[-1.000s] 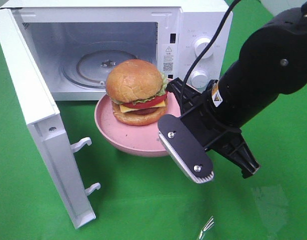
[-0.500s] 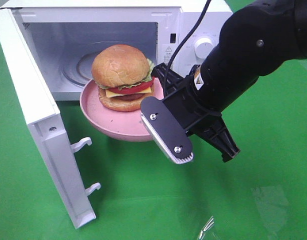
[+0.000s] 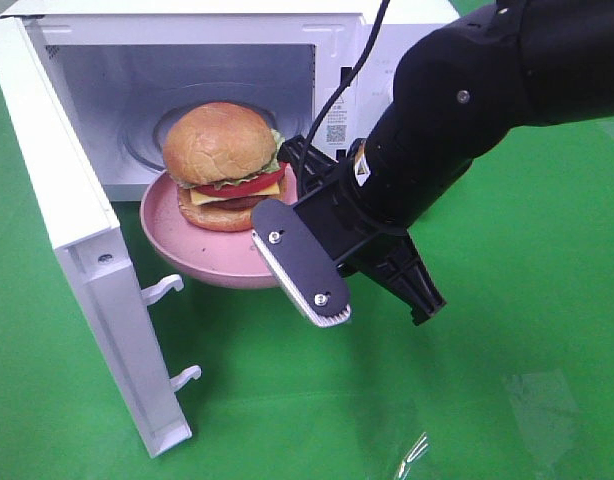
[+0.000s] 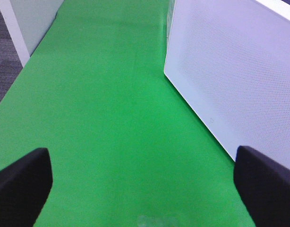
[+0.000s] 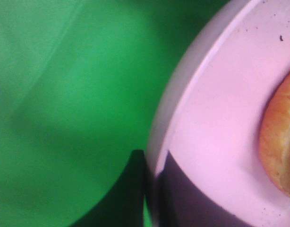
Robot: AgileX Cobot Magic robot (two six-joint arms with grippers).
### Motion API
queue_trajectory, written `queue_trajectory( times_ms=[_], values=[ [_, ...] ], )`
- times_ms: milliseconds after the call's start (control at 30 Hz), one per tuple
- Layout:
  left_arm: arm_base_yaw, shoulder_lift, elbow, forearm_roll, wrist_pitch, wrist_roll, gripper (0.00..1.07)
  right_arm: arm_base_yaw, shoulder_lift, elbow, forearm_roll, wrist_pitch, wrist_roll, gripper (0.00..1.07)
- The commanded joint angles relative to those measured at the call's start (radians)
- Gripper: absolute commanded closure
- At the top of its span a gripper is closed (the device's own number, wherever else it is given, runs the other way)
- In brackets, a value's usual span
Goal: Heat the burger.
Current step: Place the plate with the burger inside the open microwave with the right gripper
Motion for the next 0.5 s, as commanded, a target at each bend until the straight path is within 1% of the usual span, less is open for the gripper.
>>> queue_trajectory(
  times_ms=[33,467,500],
  values=[
    [0.002,-0.014,0.002,-0.001,0.000,0.000,0.10,0.007,0.011,-0.050,0.004,-0.065,-0.006,1.07],
    [0.002,-0.014,0.002,-0.001,0.000,0.000,0.10,0.007,0.105,-0.174,0.007,-0.034,0.010,1.07],
    [0.002,-0.014,0.002,-0.001,0.000,0.000,0.10,0.007,0.126,-0.205,0.006,-0.019,0.022,1.07]
  ],
)
